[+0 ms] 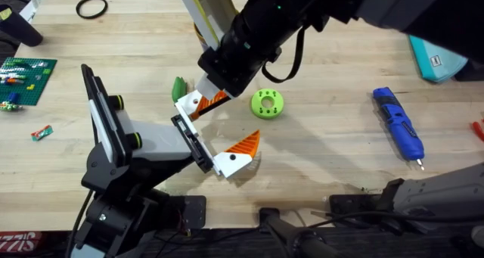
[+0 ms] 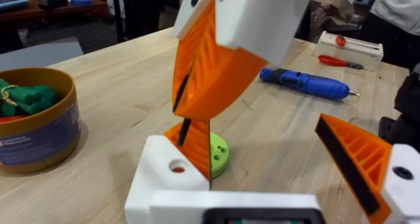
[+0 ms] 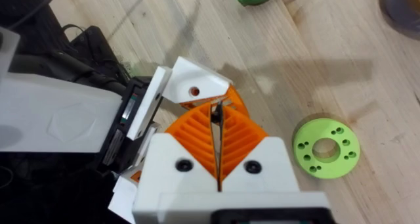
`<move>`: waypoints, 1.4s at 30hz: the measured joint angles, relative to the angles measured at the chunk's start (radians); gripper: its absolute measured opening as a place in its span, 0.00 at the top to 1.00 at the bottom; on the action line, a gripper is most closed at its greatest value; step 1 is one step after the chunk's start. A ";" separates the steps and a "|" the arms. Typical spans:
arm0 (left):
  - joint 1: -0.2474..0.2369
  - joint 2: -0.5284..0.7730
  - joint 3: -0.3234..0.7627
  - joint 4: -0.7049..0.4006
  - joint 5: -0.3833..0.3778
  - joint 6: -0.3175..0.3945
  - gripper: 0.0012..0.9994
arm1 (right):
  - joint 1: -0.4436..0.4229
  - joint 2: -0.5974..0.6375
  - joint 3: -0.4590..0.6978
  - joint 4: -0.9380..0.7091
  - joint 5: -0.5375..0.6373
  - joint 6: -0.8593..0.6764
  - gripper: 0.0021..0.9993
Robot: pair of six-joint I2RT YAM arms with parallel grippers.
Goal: Pick up the gripper from the table and insert it into the empty holder that is missing its gripper. Then pick up a screw, insert it into the mounting hole, and use the screwdriver to tighten it. Finally, clean up the table by picking up the vegetable and placing it into the bucket.
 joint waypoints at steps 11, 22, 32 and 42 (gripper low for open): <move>0.000 0.000 0.000 -0.002 0.000 0.000 0.01 | 0.000 0.000 0.000 0.032 0.000 0.001 1.00; 0.000 0.000 0.000 -0.002 0.000 0.000 0.01 | 0.000 -0.017 0.016 0.030 -0.040 0.005 1.00; 0.000 0.000 0.000 -0.002 0.000 0.000 0.01 | 0.000 -0.018 0.016 0.024 -0.105 0.008 1.00; 0.000 0.000 0.000 -0.002 0.000 0.000 0.01 | 0.000 -0.015 0.016 0.025 -0.111 0.008 1.00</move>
